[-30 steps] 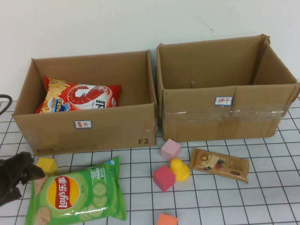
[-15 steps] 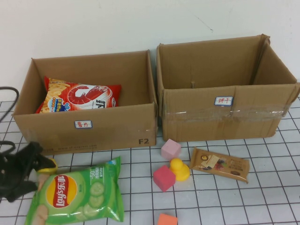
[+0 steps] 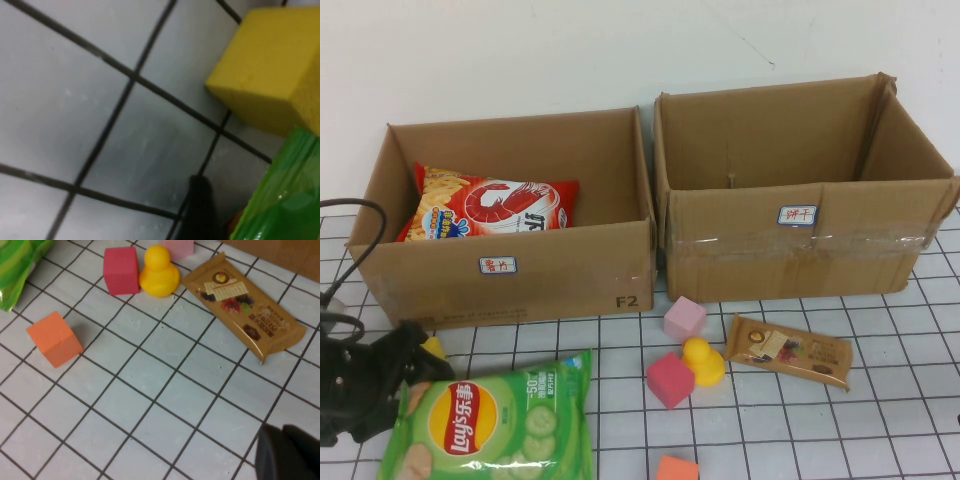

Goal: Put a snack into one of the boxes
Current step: Pick up the potato chip

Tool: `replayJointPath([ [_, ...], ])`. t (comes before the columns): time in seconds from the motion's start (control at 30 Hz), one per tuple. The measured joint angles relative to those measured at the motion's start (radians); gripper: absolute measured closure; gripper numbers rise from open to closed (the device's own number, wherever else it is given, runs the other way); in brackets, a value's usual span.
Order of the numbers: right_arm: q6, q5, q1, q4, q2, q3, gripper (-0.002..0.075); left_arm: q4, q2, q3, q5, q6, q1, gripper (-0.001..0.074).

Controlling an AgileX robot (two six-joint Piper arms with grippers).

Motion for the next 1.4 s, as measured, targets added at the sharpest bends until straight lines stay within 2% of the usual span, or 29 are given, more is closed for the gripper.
replayJointPath([
  [0.13, -0.006, 0.0, 0.0, 0.006, 0.0, 0.0, 0.0727, 0.0, 0.002, 0.0, 0.027, 0.002, 0.0, 0.0372],
  [0.3, -0.015, 0.0, 0.0, 0.018, 0.0, 0.0, 0.0727, 0.0, 0.002, 0.0, 0.062, 0.014, 0.0, 0.0638],
  [0.4, -0.019, -0.002, 0.0, 0.025, 0.0, 0.0, 0.0727, -0.011, 0.002, 0.0, 0.084, 0.045, 0.0, 0.0701],
  [0.5, -0.019, -0.002, 0.0, 0.03, 0.0, 0.0, 0.0727, -0.036, 0.002, 0.0, 0.133, 0.074, 0.0, 0.0719],
  [0.7, -0.022, -0.002, 0.0, 0.032, 0.0, 0.0, 0.0727, -0.214, 0.002, 0.0, 0.365, 0.232, 0.0, 0.0728],
  [0.9, -0.024, -0.003, 0.0, 0.032, 0.0, 0.0, 0.0727, -0.366, 0.002, 0.0, 0.547, 0.292, 0.0, 0.0729],
  [1.17, -0.024, -0.003, 0.0, 0.032, 0.0, 0.0, 0.0727, -0.502, -0.045, 0.0, 0.575, 0.311, 0.0, 0.0729],
  [1.4, -0.034, -0.003, 0.0, 0.032, 0.0, 0.0, 0.0727, -0.516, -0.17, -0.058, 0.579, 0.28, 0.0, 0.0729],
])
